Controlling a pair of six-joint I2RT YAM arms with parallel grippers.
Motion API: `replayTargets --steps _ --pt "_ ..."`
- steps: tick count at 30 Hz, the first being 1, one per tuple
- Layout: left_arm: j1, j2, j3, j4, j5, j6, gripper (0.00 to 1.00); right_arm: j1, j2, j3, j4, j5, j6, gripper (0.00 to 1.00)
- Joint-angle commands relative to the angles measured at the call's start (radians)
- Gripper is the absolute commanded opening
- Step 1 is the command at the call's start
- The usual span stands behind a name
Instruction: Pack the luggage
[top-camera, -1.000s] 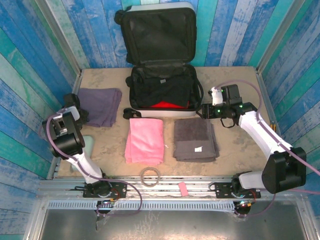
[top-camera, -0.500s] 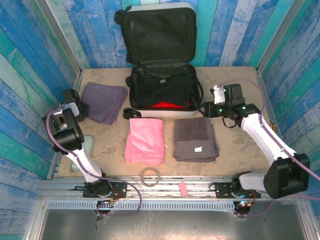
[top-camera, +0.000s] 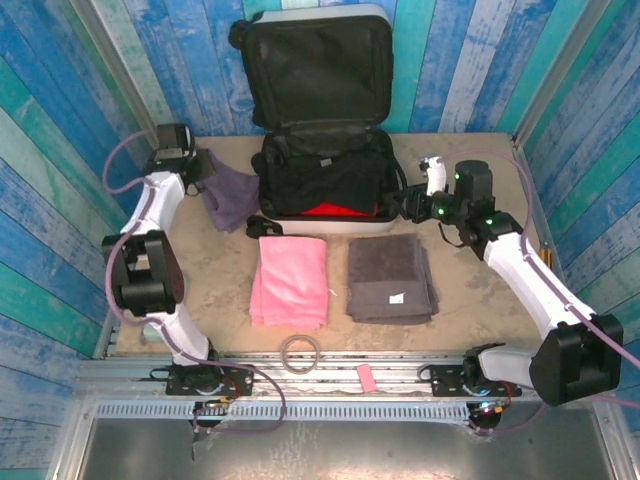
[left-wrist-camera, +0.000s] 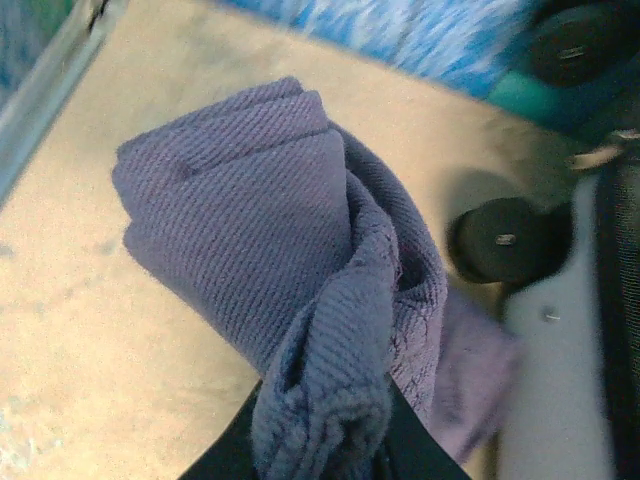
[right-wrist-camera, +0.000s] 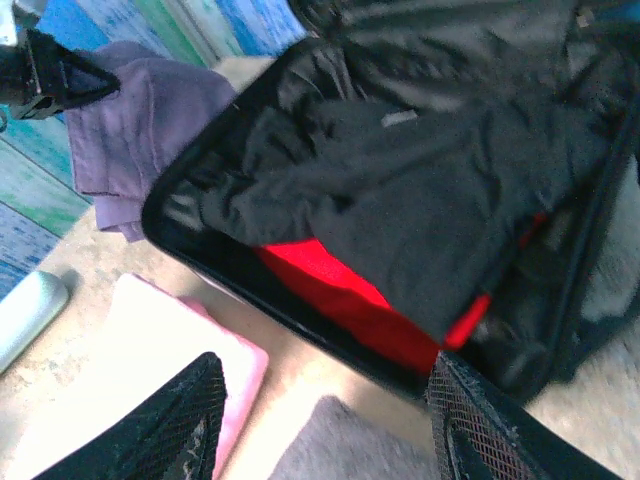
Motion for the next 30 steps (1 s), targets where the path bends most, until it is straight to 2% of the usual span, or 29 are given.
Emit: replayTargets --steps 1,2,6,9,11,13,18,24,26,30 --pt "-0.037 -0.249 -0.024 0.106 0.015 0.28 0.0 0.023 -0.009 -0.02 0.186 -0.074 -0.066 0.57" --pt "-0.057 -0.293 -0.042 0.133 0.002 0.328 0.0 0.03 -0.004 -0.015 0.211 -0.086 -0.092 0.59" --pt "-0.082 -0.343 0.047 0.013 0.152 0.514 0.0 0.032 0.06 0.048 0.258 -0.133 -0.113 0.67" --pt "-0.108 -0.386 0.089 -0.058 0.195 0.63 0.0 0.025 0.152 0.171 0.187 -0.21 -0.101 0.74" --pt "-0.111 -0.434 0.089 -0.067 0.245 0.666 0.0 0.024 0.213 0.257 0.121 -0.286 -0.145 0.75" --pt "-0.112 -0.477 0.087 -0.069 0.323 0.689 0.0 0.027 0.252 0.261 0.203 -0.343 -0.137 0.77" --pt "-0.117 -0.584 0.079 -0.041 0.453 0.678 0.0 0.066 0.292 0.125 0.622 -0.42 -0.122 0.82" --pt "-0.122 -0.635 0.088 -0.004 0.548 0.633 0.0 0.139 0.381 0.175 0.713 -0.451 -0.125 0.87" --pt "-0.125 -0.647 0.091 0.011 0.572 0.623 0.0 0.156 0.414 0.183 0.801 -0.455 -0.082 0.92" --pt "-0.128 -0.656 0.102 0.008 0.601 0.615 0.0 0.174 0.461 0.212 0.934 -0.484 -0.002 0.93"
